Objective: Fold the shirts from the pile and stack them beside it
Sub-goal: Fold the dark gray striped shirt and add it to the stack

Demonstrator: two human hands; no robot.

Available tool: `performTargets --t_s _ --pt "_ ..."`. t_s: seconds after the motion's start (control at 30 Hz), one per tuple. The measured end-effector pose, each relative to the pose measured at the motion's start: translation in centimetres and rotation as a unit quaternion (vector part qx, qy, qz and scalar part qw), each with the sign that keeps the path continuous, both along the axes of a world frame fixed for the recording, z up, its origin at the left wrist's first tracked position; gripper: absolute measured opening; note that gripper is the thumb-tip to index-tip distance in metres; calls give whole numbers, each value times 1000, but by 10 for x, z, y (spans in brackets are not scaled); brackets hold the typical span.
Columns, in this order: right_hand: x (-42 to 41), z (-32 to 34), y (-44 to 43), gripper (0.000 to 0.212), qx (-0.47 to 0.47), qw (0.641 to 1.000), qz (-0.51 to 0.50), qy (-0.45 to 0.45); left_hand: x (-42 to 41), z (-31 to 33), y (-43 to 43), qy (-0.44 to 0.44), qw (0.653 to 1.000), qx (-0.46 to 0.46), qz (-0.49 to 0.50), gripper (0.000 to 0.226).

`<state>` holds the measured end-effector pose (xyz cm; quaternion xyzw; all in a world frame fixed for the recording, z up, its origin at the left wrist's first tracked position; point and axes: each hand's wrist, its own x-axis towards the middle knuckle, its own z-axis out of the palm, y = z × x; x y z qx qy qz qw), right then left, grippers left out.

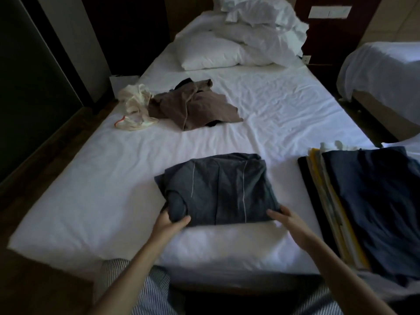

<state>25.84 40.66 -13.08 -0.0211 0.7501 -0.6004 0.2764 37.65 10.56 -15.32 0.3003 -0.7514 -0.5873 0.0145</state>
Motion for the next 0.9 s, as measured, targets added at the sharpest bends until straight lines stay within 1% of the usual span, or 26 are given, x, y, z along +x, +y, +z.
performTargets --t_s 0.03,0.07,0.1,0.17,0.2,0.27,0.33,0.4,0.43,0.47,0.5,0.57,0.6,0.7,0.73,0.8,0.83,0.9 --pt "-3 6 -4 26 -3 1000 -6 1 -6 7 -3 -1 999 50 -1 49" --pt "-5 10 -7 25 6 1000 -15 8 -12 15 -4 1 996 88 2 44" --pt "-4 10 -8 31 11 999 -29 16 -15 19 -6 -8 994 103 17 43" --pt "0 8 -7 55 22 998 -59 28 -11 20 -8 3 992 106 62 43" --pt "3 7 -5 54 13 997 -70 29 -5 20 -7 13 992 100 82 41" --pt "12 7 2 29 -1 996 -82 25 11 21 1 28 991 78 102 28" --pt "24 -4 15 15 14 996 -84 26 30 19 9 39 992 51 112 15" --pt "44 -15 26 11 28 998 -50 14 48 7 15 18 994 22 102 15" --pt "52 -19 29 23 41 999 -27 7 55 2 16 -4 996 13 84 18" --pt "54 -23 34 42 59 998 -7 -1 58 2 16 -29 998 6 61 20" --pt "51 -24 37 49 65 998 14 -8 56 5 13 -47 998 9 39 23" --pt "39 -12 38 27 78 995 63 -10 47 13 4 -50 998 36 16 27" --pt "30 -5 36 21 83 993 82 -7 41 20 0 -34 998 51 18 27" --pt "6 12 24 25 76 994 77 10 16 38 -8 12 996 72 54 25" --pt "-1 13 19 27 70 995 66 14 7 41 -9 11 995 80 62 22" --pt "-15 12 8 32 51 998 38 -6 -9 45 -6 -6 995 91 44 13" --pt "-20 12 2 35 37 999 24 -16 -16 44 -5 -18 997 77 27 13" --pt "-28 14 -7 32 10 999 -29 -20 -23 36 -8 -15 1000 0 19 17"
